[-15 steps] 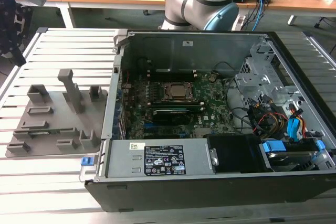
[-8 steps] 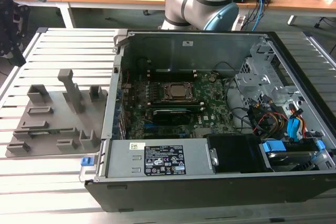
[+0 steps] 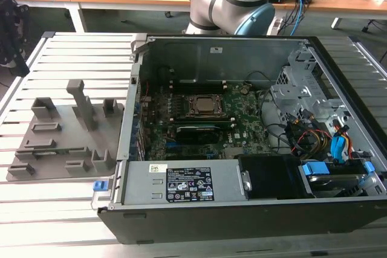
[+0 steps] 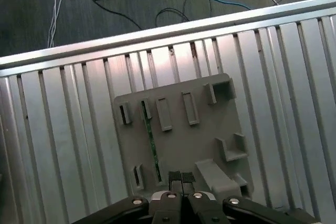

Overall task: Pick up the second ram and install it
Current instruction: 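Pick up the second ram and move it above second insertion slot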

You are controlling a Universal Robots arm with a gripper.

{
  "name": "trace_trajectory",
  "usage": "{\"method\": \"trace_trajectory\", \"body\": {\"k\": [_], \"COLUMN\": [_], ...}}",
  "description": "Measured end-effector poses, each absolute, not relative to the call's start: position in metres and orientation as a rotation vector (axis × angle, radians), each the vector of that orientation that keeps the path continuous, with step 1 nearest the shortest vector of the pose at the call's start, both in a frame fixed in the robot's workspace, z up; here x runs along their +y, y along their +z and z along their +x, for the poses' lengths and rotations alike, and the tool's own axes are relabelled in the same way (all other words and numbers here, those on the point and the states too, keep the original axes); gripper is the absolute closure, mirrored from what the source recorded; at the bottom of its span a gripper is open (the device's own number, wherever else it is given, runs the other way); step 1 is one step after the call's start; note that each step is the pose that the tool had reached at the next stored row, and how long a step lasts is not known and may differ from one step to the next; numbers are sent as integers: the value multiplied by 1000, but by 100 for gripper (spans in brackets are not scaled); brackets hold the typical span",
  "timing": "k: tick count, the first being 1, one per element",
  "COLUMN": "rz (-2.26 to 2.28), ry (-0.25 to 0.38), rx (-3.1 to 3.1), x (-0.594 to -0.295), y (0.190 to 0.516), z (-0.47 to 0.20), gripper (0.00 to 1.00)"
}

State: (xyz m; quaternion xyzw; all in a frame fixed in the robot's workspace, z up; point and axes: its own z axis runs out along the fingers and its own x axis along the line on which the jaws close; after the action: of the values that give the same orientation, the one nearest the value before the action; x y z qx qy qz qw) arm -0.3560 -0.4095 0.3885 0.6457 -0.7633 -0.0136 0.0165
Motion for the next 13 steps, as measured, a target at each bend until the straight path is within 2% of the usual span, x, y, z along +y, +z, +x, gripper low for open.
{"method": "trace_trajectory", "body": {"k": [13], "rz": [2286], "ry": [-35], "rx": [-2102], "x": [-410], "y": [388], "z": [-356], "gripper": [89]}}
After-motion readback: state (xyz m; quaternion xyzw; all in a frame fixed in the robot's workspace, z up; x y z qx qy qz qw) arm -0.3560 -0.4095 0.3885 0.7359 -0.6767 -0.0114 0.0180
